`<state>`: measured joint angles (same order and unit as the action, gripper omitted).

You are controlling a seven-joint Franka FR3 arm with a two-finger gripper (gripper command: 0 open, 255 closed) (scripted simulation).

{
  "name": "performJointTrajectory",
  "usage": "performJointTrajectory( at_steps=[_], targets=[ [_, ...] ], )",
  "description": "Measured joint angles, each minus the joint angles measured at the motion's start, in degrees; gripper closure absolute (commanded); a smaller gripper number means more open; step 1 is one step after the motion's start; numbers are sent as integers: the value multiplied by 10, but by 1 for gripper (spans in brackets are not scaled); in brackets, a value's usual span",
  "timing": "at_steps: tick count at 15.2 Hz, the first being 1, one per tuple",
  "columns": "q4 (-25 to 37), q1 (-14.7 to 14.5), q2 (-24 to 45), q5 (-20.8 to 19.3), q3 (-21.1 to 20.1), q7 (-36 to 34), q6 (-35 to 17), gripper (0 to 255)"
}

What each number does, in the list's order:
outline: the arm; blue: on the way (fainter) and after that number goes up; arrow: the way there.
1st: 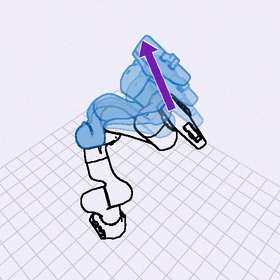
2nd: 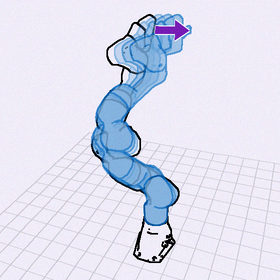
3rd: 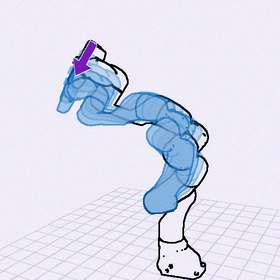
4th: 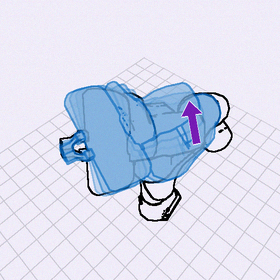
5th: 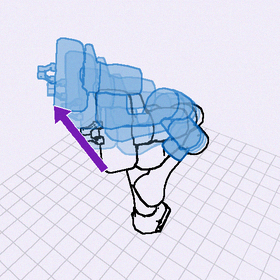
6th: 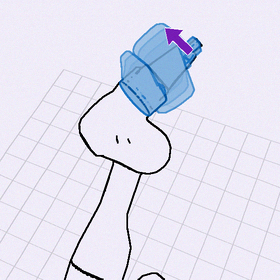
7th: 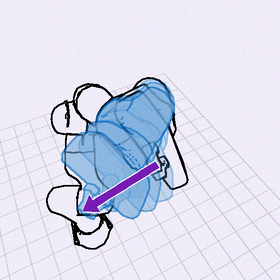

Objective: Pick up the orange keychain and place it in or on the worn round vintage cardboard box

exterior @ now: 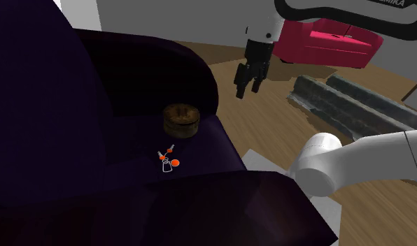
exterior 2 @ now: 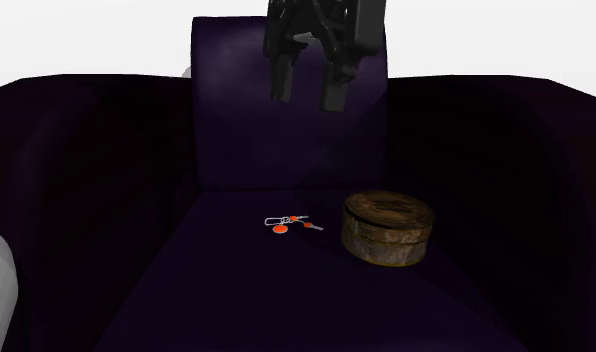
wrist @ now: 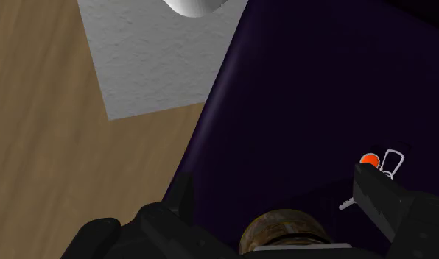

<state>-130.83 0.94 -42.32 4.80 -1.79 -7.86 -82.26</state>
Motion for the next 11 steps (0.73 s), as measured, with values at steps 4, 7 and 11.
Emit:
performJointTrajectory(
  at_steps=[4, 7, 11],
  targets=[
    [-16, -4, 16, 11, -21, -22, -35, 0],
    [-32, -10, 38, 26, -51, -54, -76, 0],
    [-49, -17, 82, 42, -94, -99, -143, 0]
  ],
)
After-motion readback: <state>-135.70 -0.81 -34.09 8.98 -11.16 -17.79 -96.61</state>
